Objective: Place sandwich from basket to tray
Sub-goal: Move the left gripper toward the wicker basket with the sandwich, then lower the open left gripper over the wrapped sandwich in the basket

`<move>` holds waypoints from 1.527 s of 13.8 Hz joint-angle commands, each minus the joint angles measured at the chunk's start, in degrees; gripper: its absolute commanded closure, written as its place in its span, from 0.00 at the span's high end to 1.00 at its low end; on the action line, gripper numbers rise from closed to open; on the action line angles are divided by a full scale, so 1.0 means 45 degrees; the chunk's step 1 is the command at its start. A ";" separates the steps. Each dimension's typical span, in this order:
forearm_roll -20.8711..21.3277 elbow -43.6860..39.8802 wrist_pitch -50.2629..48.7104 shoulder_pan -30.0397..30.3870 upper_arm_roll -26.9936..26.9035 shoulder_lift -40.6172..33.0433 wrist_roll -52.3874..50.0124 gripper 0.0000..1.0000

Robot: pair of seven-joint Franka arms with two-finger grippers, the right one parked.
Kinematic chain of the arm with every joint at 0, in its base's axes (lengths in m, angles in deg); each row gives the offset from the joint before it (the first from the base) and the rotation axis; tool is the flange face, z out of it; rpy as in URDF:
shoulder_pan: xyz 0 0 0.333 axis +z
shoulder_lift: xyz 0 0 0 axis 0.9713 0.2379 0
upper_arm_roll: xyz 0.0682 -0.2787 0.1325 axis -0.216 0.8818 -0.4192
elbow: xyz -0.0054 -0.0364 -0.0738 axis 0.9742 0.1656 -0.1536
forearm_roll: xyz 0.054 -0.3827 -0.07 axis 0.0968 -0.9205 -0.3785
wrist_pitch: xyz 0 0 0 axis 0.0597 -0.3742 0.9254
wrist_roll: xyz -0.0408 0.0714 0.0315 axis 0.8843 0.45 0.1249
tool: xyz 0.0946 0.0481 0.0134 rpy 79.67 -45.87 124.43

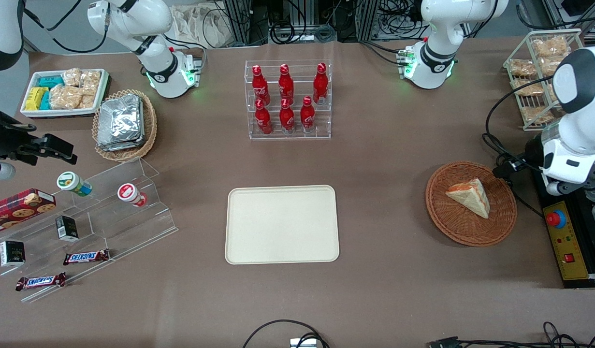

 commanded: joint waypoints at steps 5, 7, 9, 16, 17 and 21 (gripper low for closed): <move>0.0183 0.2792 0.3246 -0.0057 0.0049 -0.0511 -0.3023 1.00; 0.0183 0.3399 0.4224 -0.0057 0.0049 -0.0395 -0.3532 1.00; 0.0183 0.3673 0.4811 -0.0037 0.0049 -0.0258 -0.3573 1.00; 0.0163 0.4104 0.6608 -0.0018 0.0030 0.0757 -0.4373 1.00; 0.0163 0.4085 0.6785 -0.0018 0.0030 0.0990 -0.4413 1.00; 0.0144 0.4182 0.7761 -0.0017 -0.0242 0.1714 -0.4646 1.00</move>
